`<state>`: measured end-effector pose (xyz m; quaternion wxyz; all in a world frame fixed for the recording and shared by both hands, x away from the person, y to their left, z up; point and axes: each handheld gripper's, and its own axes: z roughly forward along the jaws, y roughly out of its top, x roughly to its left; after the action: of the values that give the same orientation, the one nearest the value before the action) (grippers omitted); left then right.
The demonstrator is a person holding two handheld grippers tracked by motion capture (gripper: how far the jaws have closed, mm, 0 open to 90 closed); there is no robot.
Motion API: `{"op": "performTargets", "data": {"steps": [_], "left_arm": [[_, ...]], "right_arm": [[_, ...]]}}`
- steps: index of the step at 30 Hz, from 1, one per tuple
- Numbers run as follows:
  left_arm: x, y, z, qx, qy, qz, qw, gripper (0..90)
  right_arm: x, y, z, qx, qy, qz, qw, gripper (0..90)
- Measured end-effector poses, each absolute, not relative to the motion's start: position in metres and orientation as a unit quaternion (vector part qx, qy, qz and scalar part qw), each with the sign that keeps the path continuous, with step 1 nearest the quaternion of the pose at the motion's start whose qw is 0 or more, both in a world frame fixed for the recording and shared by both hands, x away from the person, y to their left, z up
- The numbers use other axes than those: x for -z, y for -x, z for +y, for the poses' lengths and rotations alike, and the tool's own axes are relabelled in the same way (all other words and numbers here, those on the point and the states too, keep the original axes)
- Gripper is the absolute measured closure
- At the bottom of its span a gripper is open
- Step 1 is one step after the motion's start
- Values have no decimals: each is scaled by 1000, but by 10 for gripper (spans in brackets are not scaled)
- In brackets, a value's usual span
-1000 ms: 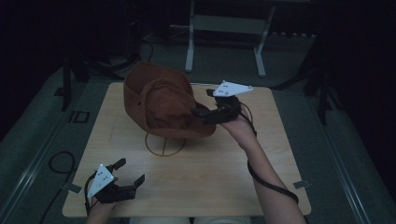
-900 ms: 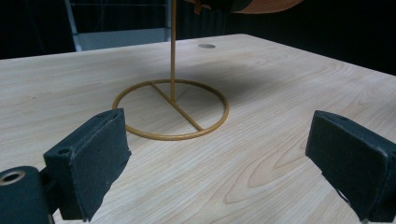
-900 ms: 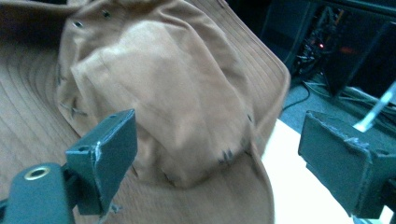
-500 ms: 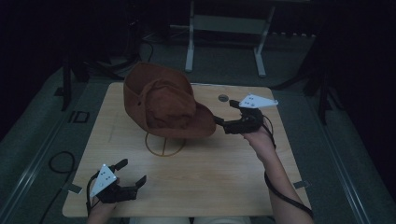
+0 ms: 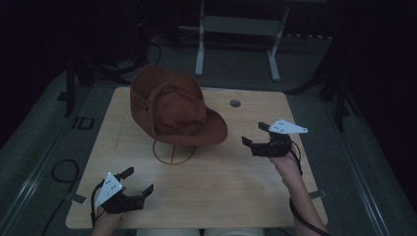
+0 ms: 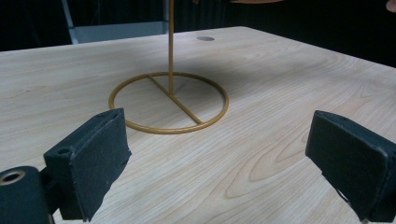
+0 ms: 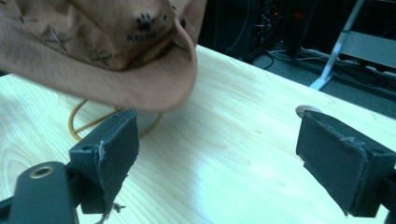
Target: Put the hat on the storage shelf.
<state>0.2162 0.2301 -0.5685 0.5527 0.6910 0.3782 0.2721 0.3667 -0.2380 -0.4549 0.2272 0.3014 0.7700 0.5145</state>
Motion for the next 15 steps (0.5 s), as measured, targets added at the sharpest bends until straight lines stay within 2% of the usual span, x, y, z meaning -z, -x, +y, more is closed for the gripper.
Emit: {"op": "performTargets", "data": {"steps": [15], "left_arm": [[569,-217,230,-272,-690,381,552,65]], "right_arm": [[514,-351,-279,-485,-349,770,223,129]]}}
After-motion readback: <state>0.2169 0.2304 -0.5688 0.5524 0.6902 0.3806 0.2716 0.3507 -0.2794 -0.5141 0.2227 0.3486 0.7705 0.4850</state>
